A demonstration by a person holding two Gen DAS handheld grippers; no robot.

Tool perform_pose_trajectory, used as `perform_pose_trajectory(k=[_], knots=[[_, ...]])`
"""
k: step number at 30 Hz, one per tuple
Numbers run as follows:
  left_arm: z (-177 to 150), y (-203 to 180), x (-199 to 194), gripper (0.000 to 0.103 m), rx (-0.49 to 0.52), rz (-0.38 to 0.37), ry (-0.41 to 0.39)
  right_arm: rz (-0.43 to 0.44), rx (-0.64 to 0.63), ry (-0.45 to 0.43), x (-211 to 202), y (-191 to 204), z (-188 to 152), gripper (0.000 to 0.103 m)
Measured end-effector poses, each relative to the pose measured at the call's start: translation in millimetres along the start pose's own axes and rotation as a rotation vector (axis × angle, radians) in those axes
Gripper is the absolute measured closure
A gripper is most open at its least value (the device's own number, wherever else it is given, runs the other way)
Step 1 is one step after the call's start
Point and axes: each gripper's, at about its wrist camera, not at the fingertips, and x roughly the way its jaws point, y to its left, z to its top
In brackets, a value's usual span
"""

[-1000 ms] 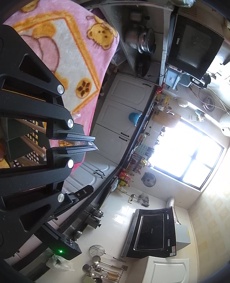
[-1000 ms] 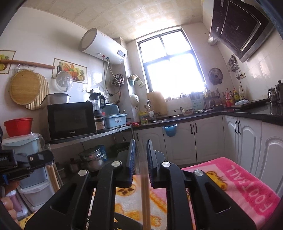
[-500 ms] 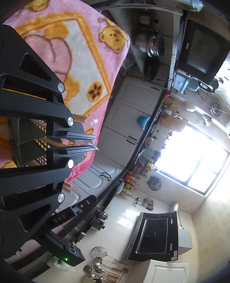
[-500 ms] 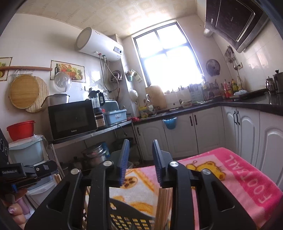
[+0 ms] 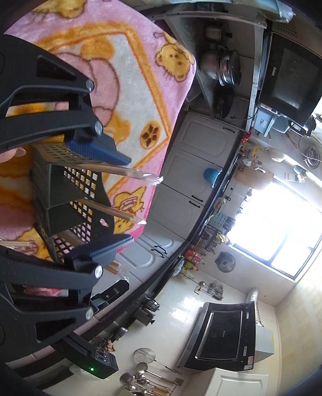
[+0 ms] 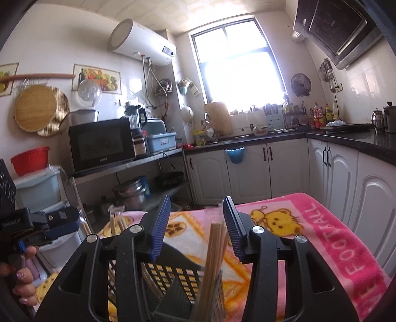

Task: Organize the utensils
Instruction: 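Withdraw both open grippers upward from the caddy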

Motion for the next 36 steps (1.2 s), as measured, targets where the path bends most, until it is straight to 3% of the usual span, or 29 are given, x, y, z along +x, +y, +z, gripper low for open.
perform_pose_trajectory(k=[7,18,36], knots=[[-10,-2,-10,0.031,0.009,0.017,0.011,0.004,-0.012,0.037,-13,3,-6,0.054],[-21,-1,-27,0.011,-0.007,0.026,0.006,0.01,-0.017,0.061,-33,7,-11,0.043],[-43,-2,-46,0.011,-0.033,0.026,0.012,0.001,-0.073,0.092,-72,4,-13,0.035]])
